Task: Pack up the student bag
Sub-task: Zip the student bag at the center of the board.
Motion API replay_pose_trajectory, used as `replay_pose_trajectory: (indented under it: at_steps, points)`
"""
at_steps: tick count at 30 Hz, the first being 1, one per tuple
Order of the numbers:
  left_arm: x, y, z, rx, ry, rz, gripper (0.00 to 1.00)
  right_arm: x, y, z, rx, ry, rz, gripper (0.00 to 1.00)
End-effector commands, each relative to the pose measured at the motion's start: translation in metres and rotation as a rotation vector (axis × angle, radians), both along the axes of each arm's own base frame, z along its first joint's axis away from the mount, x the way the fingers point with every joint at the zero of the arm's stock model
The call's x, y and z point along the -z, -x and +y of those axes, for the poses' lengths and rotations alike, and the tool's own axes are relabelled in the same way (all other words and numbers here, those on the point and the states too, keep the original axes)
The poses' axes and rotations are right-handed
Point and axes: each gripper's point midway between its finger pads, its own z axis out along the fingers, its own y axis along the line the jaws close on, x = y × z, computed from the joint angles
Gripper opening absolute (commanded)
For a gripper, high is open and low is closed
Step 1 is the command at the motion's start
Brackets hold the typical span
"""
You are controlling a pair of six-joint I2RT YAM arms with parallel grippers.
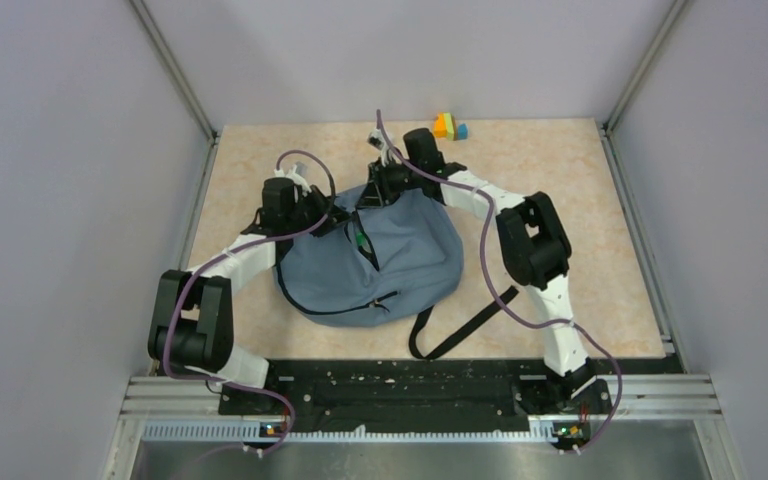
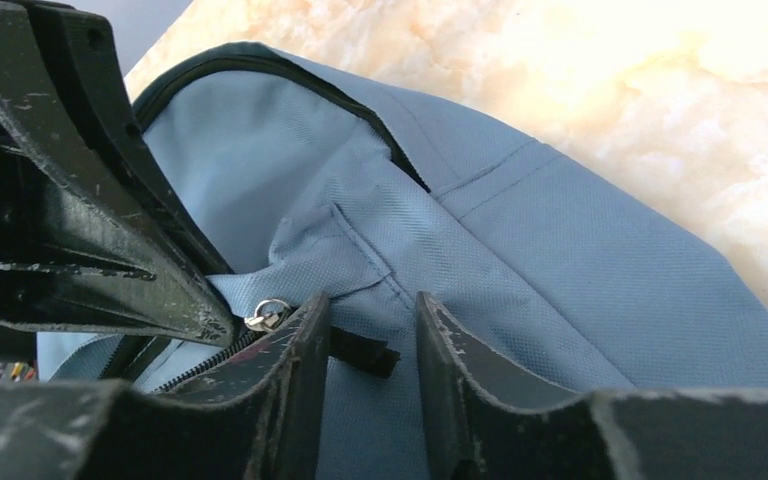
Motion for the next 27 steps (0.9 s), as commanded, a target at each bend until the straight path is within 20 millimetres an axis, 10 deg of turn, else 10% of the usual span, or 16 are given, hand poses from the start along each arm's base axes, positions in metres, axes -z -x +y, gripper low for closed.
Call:
replay_pose_trajectory:
  at_steps: [1, 8, 22, 27]
  points:
    - [-0.022, -0.005, -0.009, 0.046, 0.031, -0.09, 0.0, -0.039, 0.023, 0.004, -0.089, -0.093, -0.008, 0.32]
    - [-0.022, -0.005, -0.008, 0.046, 0.03, -0.091, 0.0, -0.059, 0.029, 0.007, -0.108, -0.159, -0.022, 0.0]
    - [-0.026, -0.001, -0.005, 0.037, 0.018, -0.102, 0.01, -0.11, 0.045, -0.005, -0.099, -0.239, -0.125, 0.0]
    - [-0.038, 0.002, -0.002, 0.031, 0.006, -0.129, 0.25, -0.098, 0.047, -0.008, -0.095, -0.2, -0.114, 0.0]
